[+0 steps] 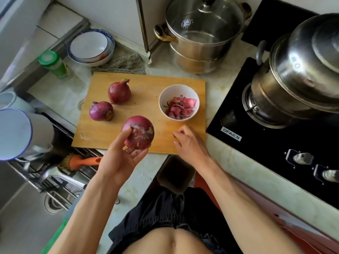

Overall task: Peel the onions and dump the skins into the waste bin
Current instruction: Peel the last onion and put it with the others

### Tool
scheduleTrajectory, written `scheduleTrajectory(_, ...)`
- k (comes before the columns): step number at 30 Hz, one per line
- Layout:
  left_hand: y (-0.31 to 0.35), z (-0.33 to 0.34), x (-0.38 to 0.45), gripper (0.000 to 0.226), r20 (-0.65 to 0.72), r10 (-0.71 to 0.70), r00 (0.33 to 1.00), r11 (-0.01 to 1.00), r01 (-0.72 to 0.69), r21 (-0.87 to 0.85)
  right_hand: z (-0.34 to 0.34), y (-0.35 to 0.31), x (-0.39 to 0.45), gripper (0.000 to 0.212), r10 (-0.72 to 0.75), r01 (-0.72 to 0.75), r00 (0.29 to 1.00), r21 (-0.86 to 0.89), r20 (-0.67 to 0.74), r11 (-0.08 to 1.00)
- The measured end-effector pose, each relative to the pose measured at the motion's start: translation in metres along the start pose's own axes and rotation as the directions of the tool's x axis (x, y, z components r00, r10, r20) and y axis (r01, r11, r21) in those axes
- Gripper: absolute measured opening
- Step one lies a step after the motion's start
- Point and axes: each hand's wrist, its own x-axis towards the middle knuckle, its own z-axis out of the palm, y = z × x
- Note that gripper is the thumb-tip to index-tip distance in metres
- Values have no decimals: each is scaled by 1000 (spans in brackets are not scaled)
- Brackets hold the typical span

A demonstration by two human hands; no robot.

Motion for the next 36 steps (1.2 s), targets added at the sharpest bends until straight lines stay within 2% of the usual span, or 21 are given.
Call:
scheduleTrajectory(5,-6,-12,-12,54,9,-16,1000,999,16,36,14,0,-18,19,-30,30,997,1,-77,1000)
scheduleTrajectory(15,-17,-28,-19,63,17,-20,1000,999,19,51,31,5,-46,40,-57,61,985,18,-160,998)
scheduleTrajectory(21,-22,-29,-25,56,54,-48,997,998,46,36,36,10,-56,24,-137,135,951,-28,-277,990)
scheduleTrajectory(26,-23,-33,-28,66,62,-72,995,996,68,54,40,15,-55,11,-178,184,924,-15,-337,983)
scheduleTrajectory(28,-23,-34,-28,65,65,-78,995,995,74,61,41,13,-54,7,-148,168,926,28,-348,985)
scheduleTrajectory(31,-24,-34,-27,63,76,-79,994,996,75,55,29,2,-49,11,-12,87,922,178,-387,980)
scheduleTrajectory(34,-24,-31,-25,68,81,-82,993,996,80,36,-2,-15,-26,17,94,58,880,303,-466,951)
scheduleTrajectory(36,-21,-26,-22,70,95,-83,992,996,82,22,-23,-21,-6,16,120,56,861,326,-494,944)
